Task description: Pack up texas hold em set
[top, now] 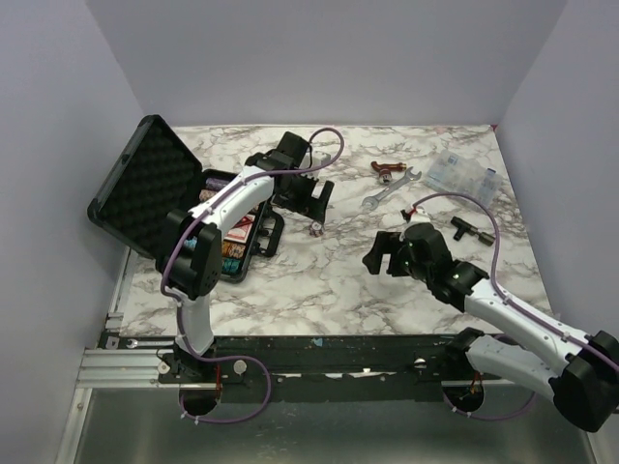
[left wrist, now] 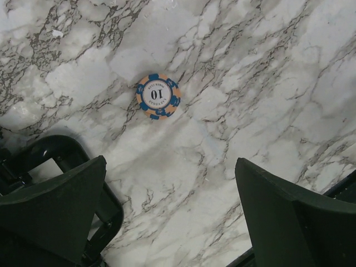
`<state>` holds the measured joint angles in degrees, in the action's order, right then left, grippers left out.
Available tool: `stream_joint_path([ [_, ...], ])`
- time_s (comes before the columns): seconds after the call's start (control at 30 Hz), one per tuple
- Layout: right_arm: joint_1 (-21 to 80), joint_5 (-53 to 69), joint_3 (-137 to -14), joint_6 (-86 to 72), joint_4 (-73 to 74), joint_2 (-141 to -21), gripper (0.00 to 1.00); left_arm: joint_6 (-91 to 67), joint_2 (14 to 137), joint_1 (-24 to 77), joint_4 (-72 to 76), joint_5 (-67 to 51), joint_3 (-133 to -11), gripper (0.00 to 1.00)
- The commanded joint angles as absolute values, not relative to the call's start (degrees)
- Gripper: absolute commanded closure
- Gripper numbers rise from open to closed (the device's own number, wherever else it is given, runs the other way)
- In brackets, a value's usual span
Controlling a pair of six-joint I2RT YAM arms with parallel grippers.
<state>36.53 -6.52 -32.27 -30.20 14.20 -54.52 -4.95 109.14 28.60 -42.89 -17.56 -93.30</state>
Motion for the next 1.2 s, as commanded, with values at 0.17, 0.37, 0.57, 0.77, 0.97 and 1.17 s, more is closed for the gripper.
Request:
stream_joint_path([
  [0.17, 36.47, -1.87, -42.73, -27.84, 12.85, -72.12, 0.01, -8.57, 98.31, 24.79, -43.29, -17.32, -91.53, 0.02],
  [0.37, 36.56, 3.01, -67.51, -27.33, 29.06, -96.10, 0.00, -15.13, 88.84, 16.45, -38.96, -21.33, -86.33, 0.01],
  [0.57, 37.08, 2.26, -92.36, -25.39, 43.85, -117.27, 0.00, -16.67, 83.96, 14.50, -35.10, -24.14, -80.97, 0.01],
  [0.77, 37.90, 0.28, -106.05, -25.83, 50.22, -127.04, 0.00, -18.68, 83.19, 14.51, -34.16, -28.29, -80.11, 0.02],
  [0.97, 40.00, -2.03, -116.23, -28.25, 54.55, -133.90, 0.03, -20.54, 82.40, 14.15, -32.59, -31.67, -79.38, 0.02],
  [1.17, 41.48, -7.53, -124.58, -29.78, 61.20, -140.02, 0.08, -21.66, 81.42, 13.67, -31.48, -34.09, -78.75, 0.02],
])
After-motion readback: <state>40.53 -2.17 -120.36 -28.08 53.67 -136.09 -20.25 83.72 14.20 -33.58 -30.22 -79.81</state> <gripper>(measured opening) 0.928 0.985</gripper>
